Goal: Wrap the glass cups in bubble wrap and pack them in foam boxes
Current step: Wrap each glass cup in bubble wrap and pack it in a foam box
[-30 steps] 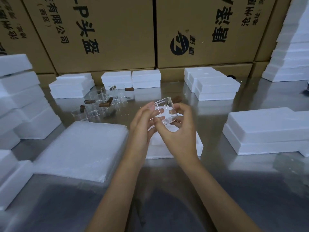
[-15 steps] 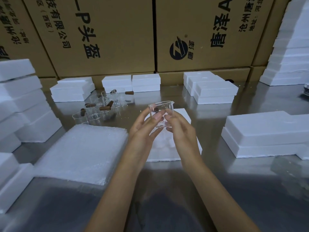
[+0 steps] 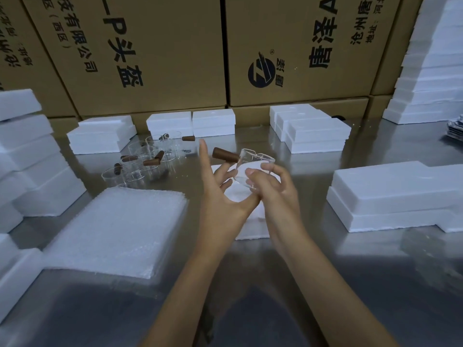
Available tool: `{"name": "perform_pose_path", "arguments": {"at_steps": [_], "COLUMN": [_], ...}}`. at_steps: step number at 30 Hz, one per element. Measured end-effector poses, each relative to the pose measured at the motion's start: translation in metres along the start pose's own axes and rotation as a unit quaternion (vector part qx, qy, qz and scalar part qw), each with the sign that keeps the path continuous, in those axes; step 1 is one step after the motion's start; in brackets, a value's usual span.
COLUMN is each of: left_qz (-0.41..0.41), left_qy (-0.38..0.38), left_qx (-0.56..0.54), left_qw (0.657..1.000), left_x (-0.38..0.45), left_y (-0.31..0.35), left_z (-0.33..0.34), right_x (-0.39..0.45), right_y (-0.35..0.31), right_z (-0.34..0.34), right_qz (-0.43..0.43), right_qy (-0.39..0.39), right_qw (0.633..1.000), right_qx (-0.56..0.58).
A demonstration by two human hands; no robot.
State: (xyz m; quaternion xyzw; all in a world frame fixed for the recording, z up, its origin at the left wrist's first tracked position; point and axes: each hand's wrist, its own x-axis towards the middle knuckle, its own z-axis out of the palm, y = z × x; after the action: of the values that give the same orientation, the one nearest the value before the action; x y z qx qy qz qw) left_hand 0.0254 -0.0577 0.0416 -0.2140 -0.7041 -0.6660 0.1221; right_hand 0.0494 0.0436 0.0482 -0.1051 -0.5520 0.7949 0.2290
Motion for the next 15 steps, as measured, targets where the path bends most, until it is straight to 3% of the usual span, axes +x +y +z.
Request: {"name": "perform_pose_path", "arguments": {"at_steps": [3,10,13,15], "left_qz": [-0.025,-0.003,0.016,0.02], "left_qy": [-0.029,-0.039,-0.026,0.002], "left_qx": [0.009,-0.026,-0.032,-0.003], "left_qw": [0.999,0.999,0.999,1.0], "left_x": [0.002,0.005,0.004,0.004], "left_y": [-0.003,0.001,0.004,0.003], "left_z": [-0.002,-0.008,-0.008,-0.007], "right_x": [0.004,-0.002,-0.001,0.001], "right_y": [-0.004,-0.012,-0.011,-0.009], "right_z": [-0.001,-0.007,-0.008,-0.004], "right_qz": [0.047,0.141,0.147,0.121], "right_qy": [-0.007,-0.157,-0.156,-0.111], "right_qw": [0.997,0.959,0.96,0.976], "right_qx": [0.053,0.191,0.179,0.14]}}
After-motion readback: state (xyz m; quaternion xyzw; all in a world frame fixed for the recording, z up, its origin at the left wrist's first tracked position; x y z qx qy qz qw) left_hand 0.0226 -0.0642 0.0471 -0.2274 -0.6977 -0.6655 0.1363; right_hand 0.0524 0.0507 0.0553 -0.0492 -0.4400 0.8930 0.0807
